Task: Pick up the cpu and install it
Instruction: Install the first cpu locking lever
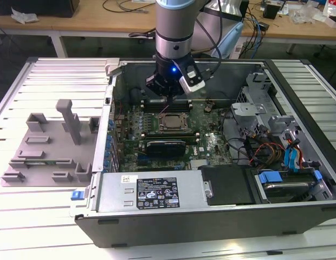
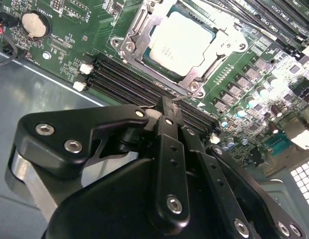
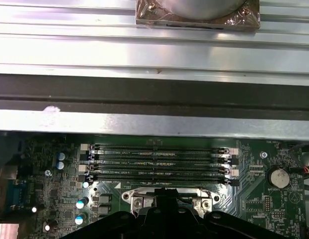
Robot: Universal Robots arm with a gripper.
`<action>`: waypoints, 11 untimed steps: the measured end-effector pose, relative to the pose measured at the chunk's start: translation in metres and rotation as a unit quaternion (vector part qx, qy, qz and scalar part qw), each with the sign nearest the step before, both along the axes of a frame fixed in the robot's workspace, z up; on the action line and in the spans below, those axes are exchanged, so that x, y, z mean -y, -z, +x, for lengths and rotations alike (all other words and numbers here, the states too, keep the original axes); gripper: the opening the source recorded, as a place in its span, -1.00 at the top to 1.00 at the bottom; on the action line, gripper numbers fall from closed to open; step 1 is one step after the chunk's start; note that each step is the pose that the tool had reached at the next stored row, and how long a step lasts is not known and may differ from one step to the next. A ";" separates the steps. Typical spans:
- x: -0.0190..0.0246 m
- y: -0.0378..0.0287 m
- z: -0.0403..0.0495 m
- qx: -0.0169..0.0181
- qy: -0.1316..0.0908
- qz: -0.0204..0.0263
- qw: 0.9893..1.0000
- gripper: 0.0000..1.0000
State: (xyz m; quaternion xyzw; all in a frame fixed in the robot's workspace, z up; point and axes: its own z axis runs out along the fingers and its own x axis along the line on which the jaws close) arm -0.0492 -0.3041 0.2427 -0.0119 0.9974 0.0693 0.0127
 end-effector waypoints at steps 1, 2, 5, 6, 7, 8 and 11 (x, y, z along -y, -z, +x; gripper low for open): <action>-0.0003 0.0001 0.0000 0.000 0.001 0.000 1.000 0.79; -0.0008 0.0006 0.0000 0.000 0.006 0.000 1.000 0.79; -0.0036 0.0013 0.0000 0.000 0.016 0.000 1.000 0.79; -0.0042 0.0019 0.0000 0.000 0.021 0.000 1.000 0.79; -0.0043 0.0029 0.0000 0.000 0.034 0.000 0.999 0.79; -0.0043 0.0036 0.0000 0.000 0.041 0.000 0.999 0.79; -0.0043 0.0070 0.0000 0.000 0.073 0.000 0.997 0.79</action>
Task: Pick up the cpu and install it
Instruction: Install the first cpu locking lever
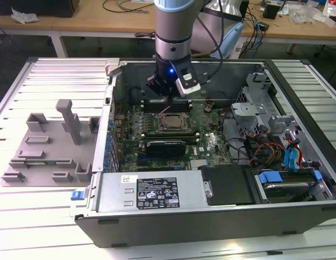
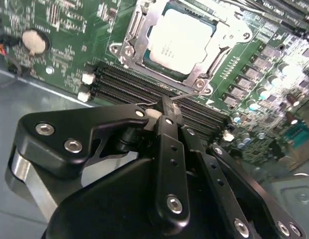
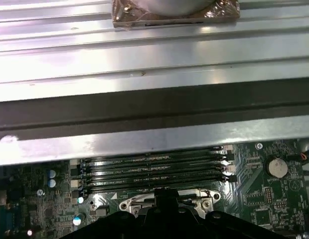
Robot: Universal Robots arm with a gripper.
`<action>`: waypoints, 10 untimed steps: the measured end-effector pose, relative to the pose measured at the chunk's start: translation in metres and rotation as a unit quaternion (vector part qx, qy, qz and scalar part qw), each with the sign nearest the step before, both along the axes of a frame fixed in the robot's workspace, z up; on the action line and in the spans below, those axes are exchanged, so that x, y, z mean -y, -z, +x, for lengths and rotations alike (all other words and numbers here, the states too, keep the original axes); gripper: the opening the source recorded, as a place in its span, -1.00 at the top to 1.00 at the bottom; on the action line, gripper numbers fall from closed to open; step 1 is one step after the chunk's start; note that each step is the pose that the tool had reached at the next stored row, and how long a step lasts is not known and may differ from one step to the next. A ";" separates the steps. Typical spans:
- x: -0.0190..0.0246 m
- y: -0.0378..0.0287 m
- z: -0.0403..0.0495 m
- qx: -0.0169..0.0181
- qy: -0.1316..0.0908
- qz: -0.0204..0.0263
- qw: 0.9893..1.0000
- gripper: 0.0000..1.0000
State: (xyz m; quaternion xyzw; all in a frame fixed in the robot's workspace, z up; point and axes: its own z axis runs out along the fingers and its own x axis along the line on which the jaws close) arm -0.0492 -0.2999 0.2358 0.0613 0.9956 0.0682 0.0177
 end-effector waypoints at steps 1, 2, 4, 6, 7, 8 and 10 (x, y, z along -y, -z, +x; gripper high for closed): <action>0.0000 0.0020 0.0000 0.000 0.016 0.000 1.000 0.79; 0.0000 0.0047 0.0000 0.000 0.032 0.000 0.999 0.79; 0.0000 0.0115 0.0002 0.000 0.066 0.000 0.998 0.79; 0.0000 0.0137 0.0009 0.000 0.085 0.000 0.996 0.79; -0.0001 0.0146 0.0023 0.000 0.093 0.000 0.996 0.79; -0.0002 0.0156 0.0046 0.000 0.101 0.000 0.995 0.79; -0.0014 0.0169 0.0071 0.000 0.111 0.000 0.994 0.79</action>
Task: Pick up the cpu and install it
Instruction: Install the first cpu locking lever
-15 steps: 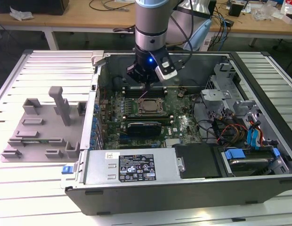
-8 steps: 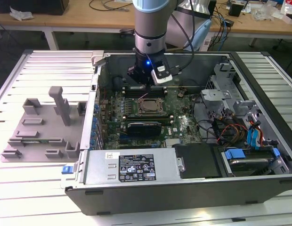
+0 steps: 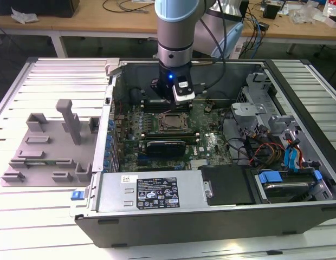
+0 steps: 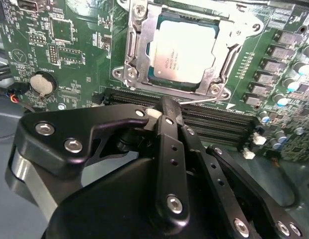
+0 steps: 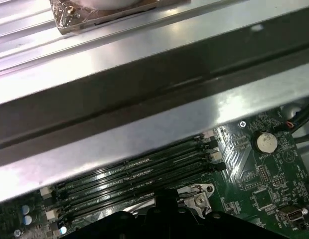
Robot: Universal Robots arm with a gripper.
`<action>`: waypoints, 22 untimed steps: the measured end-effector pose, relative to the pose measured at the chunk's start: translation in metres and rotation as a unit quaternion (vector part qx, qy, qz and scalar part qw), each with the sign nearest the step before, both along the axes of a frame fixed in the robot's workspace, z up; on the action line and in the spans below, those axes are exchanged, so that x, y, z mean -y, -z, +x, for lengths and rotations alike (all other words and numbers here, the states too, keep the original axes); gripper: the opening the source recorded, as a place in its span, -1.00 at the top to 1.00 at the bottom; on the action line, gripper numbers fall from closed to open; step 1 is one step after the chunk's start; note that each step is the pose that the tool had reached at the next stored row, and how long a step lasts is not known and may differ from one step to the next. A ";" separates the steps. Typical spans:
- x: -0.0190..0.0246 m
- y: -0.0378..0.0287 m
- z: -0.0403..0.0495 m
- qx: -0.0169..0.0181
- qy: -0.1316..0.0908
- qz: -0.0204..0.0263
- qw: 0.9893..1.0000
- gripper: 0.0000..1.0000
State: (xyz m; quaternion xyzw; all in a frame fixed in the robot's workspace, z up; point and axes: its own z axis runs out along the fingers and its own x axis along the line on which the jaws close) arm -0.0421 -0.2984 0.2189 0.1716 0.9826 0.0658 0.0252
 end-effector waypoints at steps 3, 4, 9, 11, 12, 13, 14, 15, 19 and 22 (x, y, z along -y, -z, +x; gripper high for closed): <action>-0.0038 0.0012 0.0001 0.000 0.010 0.000 1.000 0.79; -0.0047 0.0014 0.0001 0.000 0.012 0.000 1.000 0.79; -0.0096 0.0028 0.0001 0.000 0.025 0.000 1.000 0.79; -0.0107 0.0042 0.0001 0.000 0.030 0.000 1.000 0.79; -0.0107 0.0051 0.0001 0.000 0.032 0.000 0.999 0.79; -0.0107 0.0075 0.0001 0.000 0.036 0.000 0.999 0.79; -0.0107 0.0093 0.0001 0.000 0.039 0.000 0.999 0.79; -0.0107 0.0112 0.0001 0.000 0.042 0.000 0.999 0.79; -0.0104 0.0145 0.0000 0.000 0.050 -0.001 0.999 0.79; -0.0087 0.0147 0.0004 0.000 0.051 -0.001 0.999 0.79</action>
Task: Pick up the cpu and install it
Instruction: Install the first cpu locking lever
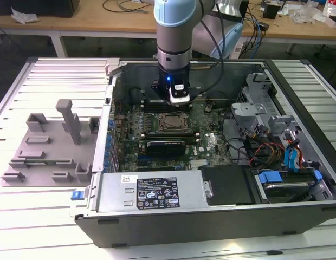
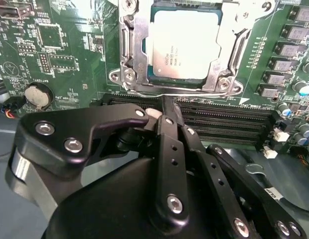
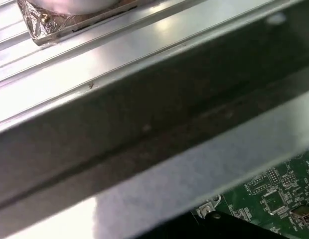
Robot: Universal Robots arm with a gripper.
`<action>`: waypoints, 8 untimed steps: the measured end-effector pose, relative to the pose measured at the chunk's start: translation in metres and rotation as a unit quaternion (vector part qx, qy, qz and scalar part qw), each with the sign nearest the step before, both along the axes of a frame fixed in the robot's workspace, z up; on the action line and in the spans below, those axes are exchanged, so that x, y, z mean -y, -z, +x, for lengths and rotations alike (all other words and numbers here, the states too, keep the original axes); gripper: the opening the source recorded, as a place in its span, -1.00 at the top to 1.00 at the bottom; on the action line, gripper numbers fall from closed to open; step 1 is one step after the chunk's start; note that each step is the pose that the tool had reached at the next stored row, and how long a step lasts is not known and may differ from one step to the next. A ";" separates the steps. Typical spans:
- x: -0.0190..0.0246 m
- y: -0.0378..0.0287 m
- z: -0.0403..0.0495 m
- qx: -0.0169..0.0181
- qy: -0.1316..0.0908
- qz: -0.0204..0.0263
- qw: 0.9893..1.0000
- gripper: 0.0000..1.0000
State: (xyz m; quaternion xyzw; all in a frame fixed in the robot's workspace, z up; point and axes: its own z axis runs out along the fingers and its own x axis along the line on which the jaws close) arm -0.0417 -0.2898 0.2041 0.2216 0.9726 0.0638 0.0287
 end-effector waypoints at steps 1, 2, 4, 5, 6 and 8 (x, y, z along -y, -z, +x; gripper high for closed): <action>0.0003 0.0003 0.0001 0.000 0.001 0.000 1.000 0.79; 0.0004 0.0004 0.0000 0.000 0.001 0.000 1.000 0.79; 0.0007 0.0025 0.0002 0.000 0.003 0.000 1.000 0.79; 0.0007 0.0043 0.0002 0.000 0.004 0.000 1.000 0.79; 0.0009 0.0053 0.0001 0.000 0.004 0.000 1.000 0.79; 0.0012 0.0058 -0.0001 0.000 0.004 0.007 1.000 0.79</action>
